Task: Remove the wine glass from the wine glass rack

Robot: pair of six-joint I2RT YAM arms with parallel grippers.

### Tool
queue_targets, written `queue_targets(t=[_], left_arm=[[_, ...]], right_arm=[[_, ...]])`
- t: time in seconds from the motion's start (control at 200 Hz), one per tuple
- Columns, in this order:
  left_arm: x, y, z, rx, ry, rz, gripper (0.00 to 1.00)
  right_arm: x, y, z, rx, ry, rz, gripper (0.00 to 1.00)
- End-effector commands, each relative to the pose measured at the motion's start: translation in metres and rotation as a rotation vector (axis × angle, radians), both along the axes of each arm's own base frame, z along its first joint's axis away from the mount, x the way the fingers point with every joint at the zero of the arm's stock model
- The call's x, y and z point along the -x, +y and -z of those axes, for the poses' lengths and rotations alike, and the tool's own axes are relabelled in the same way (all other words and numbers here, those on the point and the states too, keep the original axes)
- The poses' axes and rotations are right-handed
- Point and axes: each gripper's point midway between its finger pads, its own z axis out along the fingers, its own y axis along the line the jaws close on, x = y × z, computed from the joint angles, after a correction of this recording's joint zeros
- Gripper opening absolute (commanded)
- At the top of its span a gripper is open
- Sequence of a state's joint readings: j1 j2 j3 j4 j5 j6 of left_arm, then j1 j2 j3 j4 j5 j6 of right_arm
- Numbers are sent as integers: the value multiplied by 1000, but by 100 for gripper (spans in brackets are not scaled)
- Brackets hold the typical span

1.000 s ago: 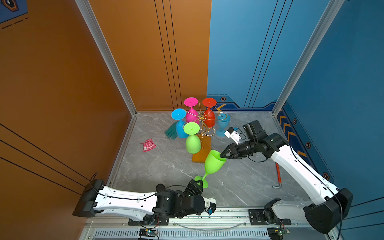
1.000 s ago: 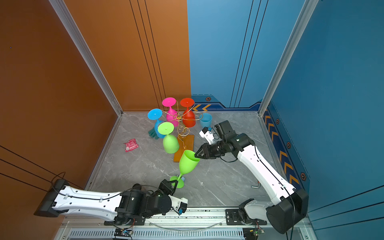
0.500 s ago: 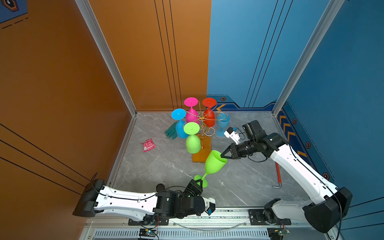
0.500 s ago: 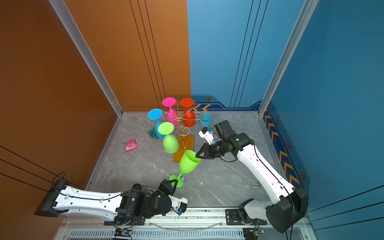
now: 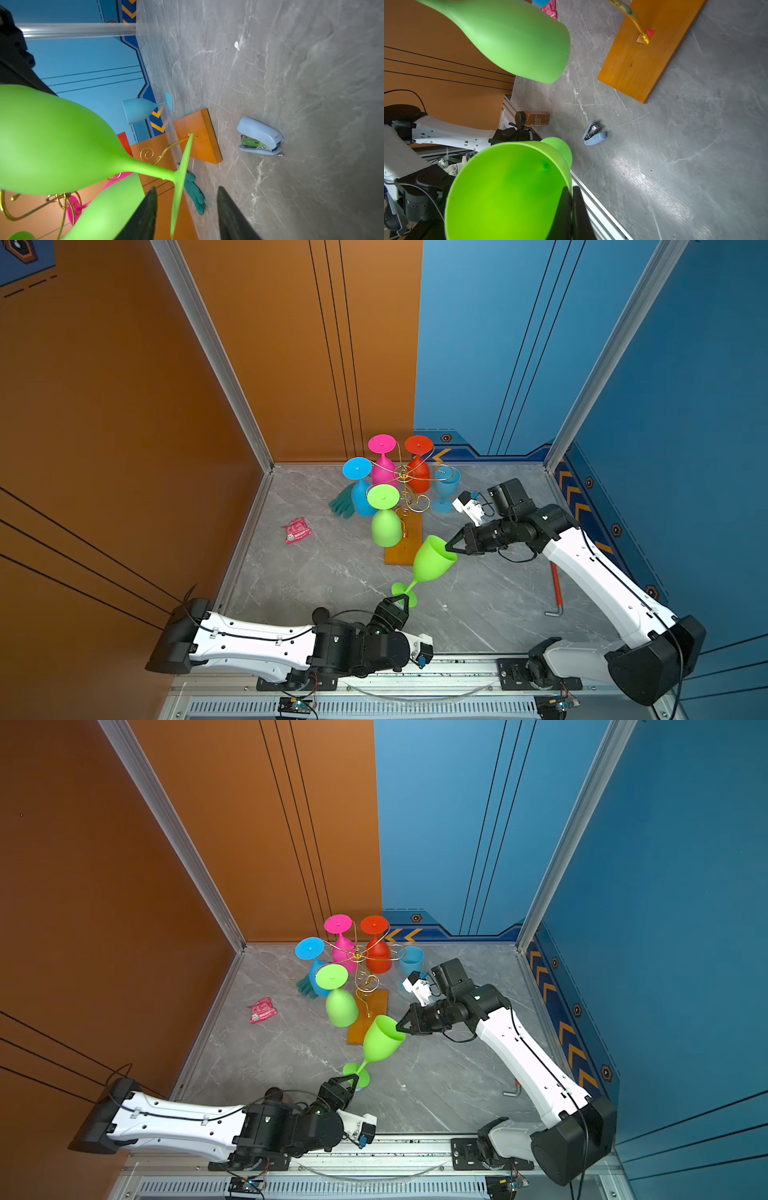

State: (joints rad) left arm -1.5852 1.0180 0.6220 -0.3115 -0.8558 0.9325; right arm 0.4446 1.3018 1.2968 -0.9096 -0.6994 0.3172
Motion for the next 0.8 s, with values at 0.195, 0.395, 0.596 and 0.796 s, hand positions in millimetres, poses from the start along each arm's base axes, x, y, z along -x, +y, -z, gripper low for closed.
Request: queue_targets(t=[0.195,0.395,0.596,0.796], left_arm=[[8,-3,8,195,181,-65,77],[2,-2,-17,439,276,-173,93],[-20,15,-38,648,385,-360,97],[-42,39,-55,771,452,-522,100]], right_arm=[[-20,-25,-11,95,-123,90,0],[-34,-42,-7,178,-176,151,0],[-54,-66,2,311,-224,234,0],[-75,-96,9,485,-277,322,0]])
